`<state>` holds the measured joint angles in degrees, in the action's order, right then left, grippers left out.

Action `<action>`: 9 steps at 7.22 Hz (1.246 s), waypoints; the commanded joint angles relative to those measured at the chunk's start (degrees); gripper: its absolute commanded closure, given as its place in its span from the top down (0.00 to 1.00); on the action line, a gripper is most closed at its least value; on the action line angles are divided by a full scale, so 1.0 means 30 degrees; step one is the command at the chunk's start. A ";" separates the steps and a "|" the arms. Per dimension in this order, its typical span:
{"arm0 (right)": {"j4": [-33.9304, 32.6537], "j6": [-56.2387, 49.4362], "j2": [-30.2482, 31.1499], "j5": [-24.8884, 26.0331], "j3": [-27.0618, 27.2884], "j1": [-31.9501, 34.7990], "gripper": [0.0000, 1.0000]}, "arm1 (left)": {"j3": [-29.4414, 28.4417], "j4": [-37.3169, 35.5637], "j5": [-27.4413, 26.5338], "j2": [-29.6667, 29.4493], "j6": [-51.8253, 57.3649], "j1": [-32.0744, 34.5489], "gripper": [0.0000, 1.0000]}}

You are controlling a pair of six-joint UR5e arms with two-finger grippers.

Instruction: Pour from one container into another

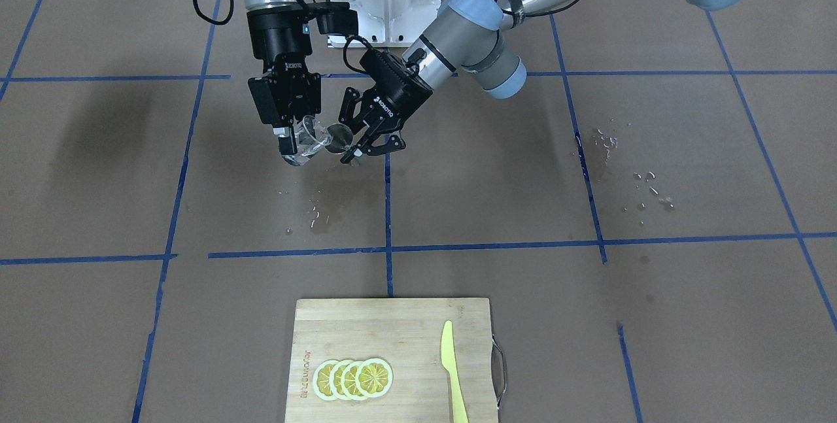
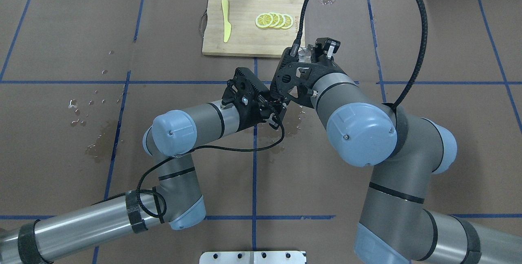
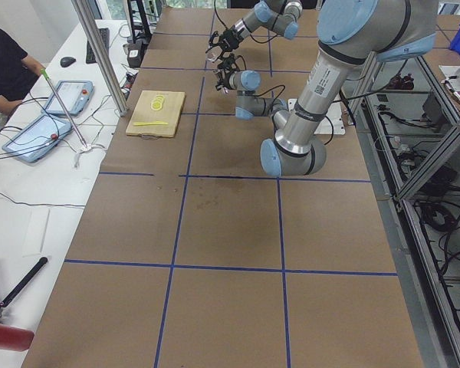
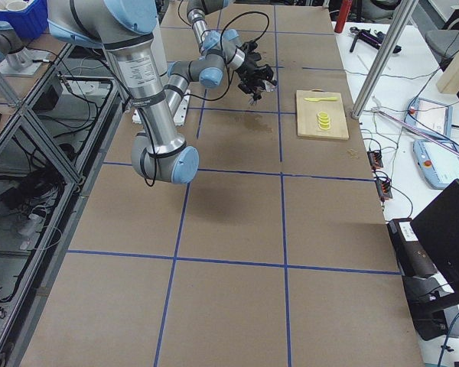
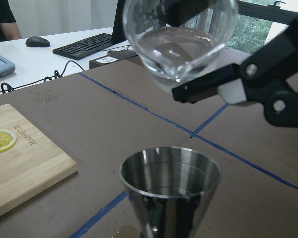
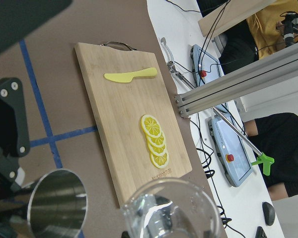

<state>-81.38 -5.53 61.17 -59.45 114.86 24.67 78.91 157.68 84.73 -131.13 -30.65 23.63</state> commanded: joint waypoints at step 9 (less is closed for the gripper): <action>-0.0382 -0.6239 -0.0468 0.3232 -0.0201 -0.0695 0.00 | -0.0082 0.0264 -0.0029 0.0030 0.0023 0.0005 0.00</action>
<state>-82.07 -22.45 59.84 -50.91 114.22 22.62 78.73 158.44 84.64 -131.05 -30.59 23.64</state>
